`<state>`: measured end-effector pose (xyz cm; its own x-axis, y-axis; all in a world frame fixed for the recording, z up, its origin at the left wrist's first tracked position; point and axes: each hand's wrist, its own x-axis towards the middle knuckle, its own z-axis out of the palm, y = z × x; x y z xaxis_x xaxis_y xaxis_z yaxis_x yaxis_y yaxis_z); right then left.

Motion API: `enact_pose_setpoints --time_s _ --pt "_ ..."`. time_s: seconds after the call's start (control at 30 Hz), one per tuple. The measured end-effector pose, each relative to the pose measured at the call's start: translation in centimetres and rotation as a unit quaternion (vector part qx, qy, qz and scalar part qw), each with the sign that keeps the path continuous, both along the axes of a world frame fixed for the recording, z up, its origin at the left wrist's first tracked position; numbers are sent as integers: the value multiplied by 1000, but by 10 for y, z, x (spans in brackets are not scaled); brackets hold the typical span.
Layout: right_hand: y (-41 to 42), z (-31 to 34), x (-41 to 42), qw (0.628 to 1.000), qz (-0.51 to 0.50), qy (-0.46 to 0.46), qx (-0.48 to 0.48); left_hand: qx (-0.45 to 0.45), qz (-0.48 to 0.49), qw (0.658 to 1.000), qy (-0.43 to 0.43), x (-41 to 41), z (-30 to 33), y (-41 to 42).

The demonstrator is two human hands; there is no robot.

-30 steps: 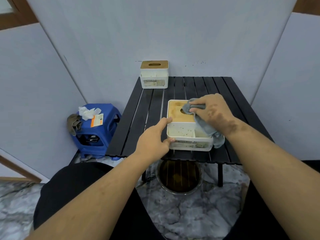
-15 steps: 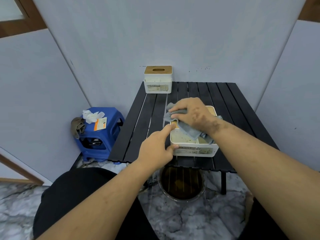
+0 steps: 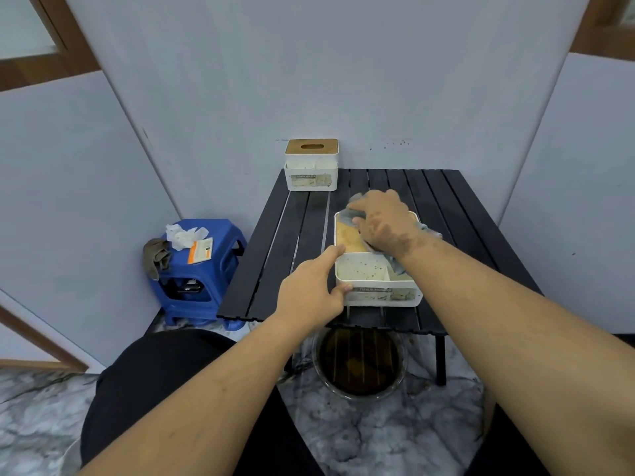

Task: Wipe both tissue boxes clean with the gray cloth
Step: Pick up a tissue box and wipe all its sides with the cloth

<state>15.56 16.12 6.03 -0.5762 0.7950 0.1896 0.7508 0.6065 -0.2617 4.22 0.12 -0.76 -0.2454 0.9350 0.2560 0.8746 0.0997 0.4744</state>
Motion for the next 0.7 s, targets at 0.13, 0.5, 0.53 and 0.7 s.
enact_pose_setpoints --time_s 0.13,0.5,0.53,0.7 --pt "0 -1 16 993 99 35 -62 1 -4 1000 12 0 3 -3" --pt "-26 0 31 994 75 50 -53 0 -18 1000 -16 3 7 -7" --pt "-32 -1 30 992 110 56 -35 4 -21 1000 -17 3 7 -8" --pt "-19 -2 70 978 193 83 -10 6 -19 1000 -16 0 5 -8"
